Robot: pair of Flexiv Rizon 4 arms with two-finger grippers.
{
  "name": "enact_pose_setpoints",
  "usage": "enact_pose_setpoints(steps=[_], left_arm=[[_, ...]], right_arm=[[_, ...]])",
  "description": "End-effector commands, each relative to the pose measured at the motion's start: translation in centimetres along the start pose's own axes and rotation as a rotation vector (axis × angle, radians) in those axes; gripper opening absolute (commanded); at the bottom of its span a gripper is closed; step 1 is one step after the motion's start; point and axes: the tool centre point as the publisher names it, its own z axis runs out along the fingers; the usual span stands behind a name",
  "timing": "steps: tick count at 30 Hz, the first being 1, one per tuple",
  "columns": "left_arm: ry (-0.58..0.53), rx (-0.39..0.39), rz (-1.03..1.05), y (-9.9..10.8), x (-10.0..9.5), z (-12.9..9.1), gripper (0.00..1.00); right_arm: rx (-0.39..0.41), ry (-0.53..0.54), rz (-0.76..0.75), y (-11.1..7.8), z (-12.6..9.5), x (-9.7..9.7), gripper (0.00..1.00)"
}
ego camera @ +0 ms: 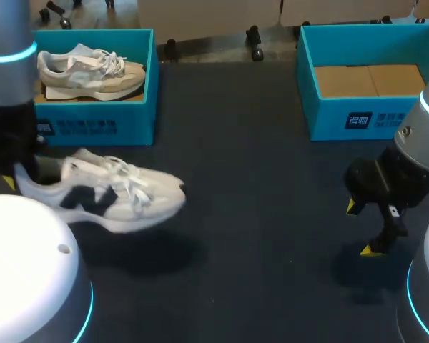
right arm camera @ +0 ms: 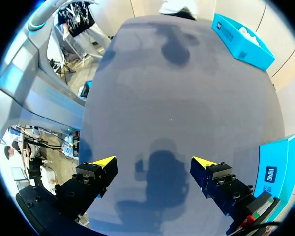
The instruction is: Take the shoe out of the shoebox, open the shoe tongue, remove and reinsert the insole, then place the shoe into the shoebox
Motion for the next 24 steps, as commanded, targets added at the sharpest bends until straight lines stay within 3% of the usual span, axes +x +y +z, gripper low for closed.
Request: enact_pose_setpoints(steps=[1, 11, 24], left_arm=[[0.034, -0.035, 0.032, -1.5, -3.5, 0.7, 0.00], [0.062, -0.020, 0.056, -2.5, -10.4, 2.5, 0.00], [0.047, 0.014, -0.016, -1.5, -16.2, 4.7, 0.00]], right_arm=[[0.001, 0.000, 0.000, 0.0, 0.1, 0.0, 1.00], [0.001, 0.000, 0.000, 0.0, 0.1, 0.0, 1.00], [0.001, 0.000, 0.000, 0.0, 0.1, 0.0, 1.00]])
